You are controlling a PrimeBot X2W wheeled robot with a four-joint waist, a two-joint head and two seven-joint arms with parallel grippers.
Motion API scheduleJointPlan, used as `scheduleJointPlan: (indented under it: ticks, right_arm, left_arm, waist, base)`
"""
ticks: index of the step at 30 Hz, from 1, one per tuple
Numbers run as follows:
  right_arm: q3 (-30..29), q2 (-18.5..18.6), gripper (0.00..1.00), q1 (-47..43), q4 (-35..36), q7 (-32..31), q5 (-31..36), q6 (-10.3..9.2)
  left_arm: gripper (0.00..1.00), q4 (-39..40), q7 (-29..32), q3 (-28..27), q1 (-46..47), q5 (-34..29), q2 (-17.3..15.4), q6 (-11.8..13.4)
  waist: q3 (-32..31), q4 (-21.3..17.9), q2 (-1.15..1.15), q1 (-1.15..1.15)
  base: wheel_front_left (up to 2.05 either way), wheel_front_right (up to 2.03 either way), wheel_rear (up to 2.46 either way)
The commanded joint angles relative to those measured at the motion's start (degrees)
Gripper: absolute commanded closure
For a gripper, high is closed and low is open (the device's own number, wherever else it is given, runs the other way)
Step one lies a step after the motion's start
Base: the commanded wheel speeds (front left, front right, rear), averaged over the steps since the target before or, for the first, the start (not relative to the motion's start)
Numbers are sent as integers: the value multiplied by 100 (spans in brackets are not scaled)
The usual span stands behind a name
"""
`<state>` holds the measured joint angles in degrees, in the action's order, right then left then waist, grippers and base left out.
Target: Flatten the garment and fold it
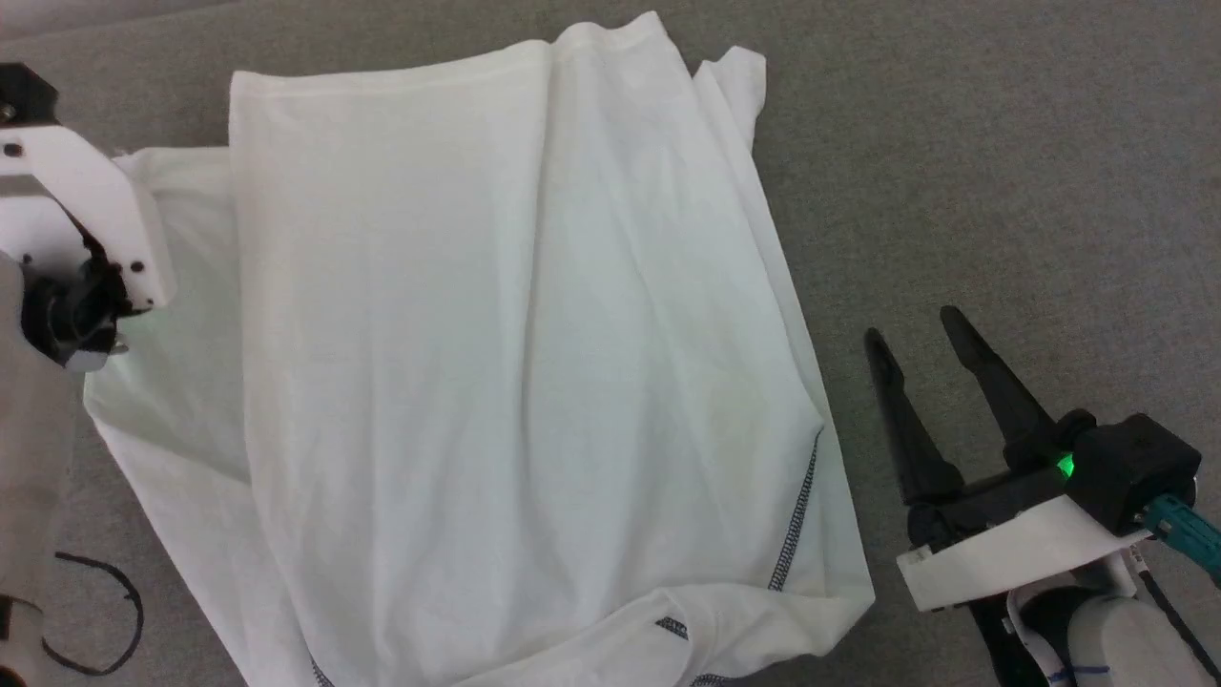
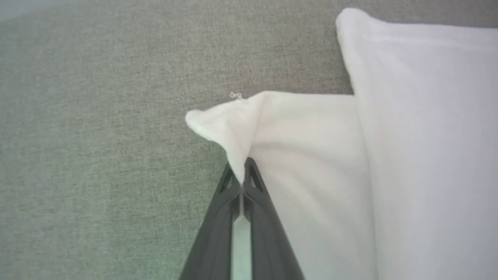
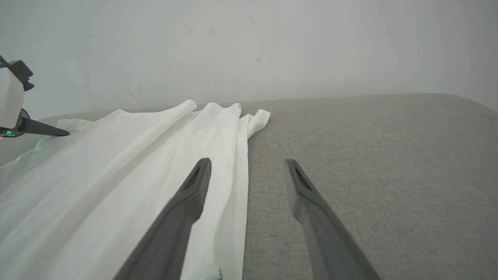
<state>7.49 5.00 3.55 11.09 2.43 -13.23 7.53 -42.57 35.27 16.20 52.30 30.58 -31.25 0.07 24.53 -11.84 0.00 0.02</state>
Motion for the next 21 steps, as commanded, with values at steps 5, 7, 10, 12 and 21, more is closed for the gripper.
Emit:
scheduleJointPlan:
  ticks: [5,7,10,12,21]
  right_arm:
    - [-189,26,0,-244,22,-139,44,-4]
    - [-300,22,0,-361,57,-196,56,-4]
    - [-476,8,0,-541,112,-281,93,-4]
    - [-582,-7,0,-672,143,-353,103,-4]
    - [-1051,-78,0,-1122,373,-594,190,-4]
  left_arm:
    - [100,116,-590,-1,-292,-57,74,-14]
    - [100,278,-812,-20,-344,-60,77,-20]
    - [100,652,-1072,-26,-473,-65,87,-23]
    - [100,990,-1191,37,-643,-117,82,-33]
    - [100,3326,-1066,548,-1947,-153,348,111]
  waist:
    - [-829,366,0,-2]
    - [-1070,468,0,-2]
    - [-1418,625,0,-2]
    - [-1626,712,0,-2]
    - [-2206,961,0,-2]
  base:
    - [0,0,0]
    - [0,0,0]
    - [0,0,0]
    - [0,0,0]
    - [0,0,0]
